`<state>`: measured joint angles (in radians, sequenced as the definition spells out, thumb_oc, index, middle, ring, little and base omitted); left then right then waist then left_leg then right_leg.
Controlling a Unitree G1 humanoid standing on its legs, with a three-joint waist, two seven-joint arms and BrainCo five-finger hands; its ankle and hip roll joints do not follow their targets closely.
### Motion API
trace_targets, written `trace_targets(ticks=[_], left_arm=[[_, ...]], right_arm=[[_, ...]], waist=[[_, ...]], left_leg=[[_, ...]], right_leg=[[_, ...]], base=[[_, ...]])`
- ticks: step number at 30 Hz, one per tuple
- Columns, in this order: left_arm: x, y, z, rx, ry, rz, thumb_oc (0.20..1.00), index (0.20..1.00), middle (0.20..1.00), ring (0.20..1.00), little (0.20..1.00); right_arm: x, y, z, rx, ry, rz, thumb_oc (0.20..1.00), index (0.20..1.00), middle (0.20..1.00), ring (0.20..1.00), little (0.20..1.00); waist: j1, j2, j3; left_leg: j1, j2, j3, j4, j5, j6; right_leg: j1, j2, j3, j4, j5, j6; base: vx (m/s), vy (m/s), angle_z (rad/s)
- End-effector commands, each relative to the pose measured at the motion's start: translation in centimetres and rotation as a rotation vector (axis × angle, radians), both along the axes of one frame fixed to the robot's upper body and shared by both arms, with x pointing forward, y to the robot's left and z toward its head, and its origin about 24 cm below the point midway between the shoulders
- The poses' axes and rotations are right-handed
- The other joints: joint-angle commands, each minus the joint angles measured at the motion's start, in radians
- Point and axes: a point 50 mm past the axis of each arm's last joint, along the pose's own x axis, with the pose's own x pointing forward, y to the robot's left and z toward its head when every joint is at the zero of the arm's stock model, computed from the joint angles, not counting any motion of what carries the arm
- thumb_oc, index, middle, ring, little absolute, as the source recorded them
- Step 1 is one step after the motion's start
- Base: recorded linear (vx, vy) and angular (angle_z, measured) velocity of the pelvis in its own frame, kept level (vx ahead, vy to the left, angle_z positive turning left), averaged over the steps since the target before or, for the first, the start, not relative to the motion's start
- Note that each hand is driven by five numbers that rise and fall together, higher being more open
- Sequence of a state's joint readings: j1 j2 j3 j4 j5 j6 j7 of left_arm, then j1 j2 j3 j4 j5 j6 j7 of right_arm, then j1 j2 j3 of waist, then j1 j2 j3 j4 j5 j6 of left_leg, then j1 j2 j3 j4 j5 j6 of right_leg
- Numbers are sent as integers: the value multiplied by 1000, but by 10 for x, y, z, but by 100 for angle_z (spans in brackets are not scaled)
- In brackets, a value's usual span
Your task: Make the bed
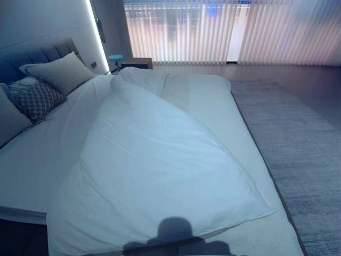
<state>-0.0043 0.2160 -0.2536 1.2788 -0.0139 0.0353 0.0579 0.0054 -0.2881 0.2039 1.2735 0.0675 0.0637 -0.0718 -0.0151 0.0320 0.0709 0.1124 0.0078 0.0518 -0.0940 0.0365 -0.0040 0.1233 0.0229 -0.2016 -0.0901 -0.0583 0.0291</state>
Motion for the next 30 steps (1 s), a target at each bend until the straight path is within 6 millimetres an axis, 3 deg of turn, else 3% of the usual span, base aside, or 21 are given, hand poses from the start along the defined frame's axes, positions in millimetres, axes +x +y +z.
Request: trace_targets(ticks=[1,25,30], left_arm=[[11,-2,1,-4,-9,-8,1000,1000,1000,1000,1000],[9,1,1,-7,-10,58,1000,1000,1000,1000,1000],[12,1,2,-16,-35,108,1000,1000,1000,1000,1000]], right_arm=[[15,2,2,-7,-22,43,1000,1000,1000,1000,1000],[20,5,2,6,-42,24,1000,1000,1000,1000,1000],[31,6,5,36,-121,-88,1000,1000,1000,1000,1000]], waist=[[-19,-36,6],[-15,-39,14],[-16,-37,22]], left_leg=[[29,-19,54,7,-53,-40],[29,-22,54,7,-68,-38],[24,-22,55,7,-68,-38]], right_leg=[[10,-43,36,3,57,65],[10,-45,34,3,47,69],[3,-44,34,3,47,69]], base=[[0,0,0],[7,1,0],[0,0,0]])
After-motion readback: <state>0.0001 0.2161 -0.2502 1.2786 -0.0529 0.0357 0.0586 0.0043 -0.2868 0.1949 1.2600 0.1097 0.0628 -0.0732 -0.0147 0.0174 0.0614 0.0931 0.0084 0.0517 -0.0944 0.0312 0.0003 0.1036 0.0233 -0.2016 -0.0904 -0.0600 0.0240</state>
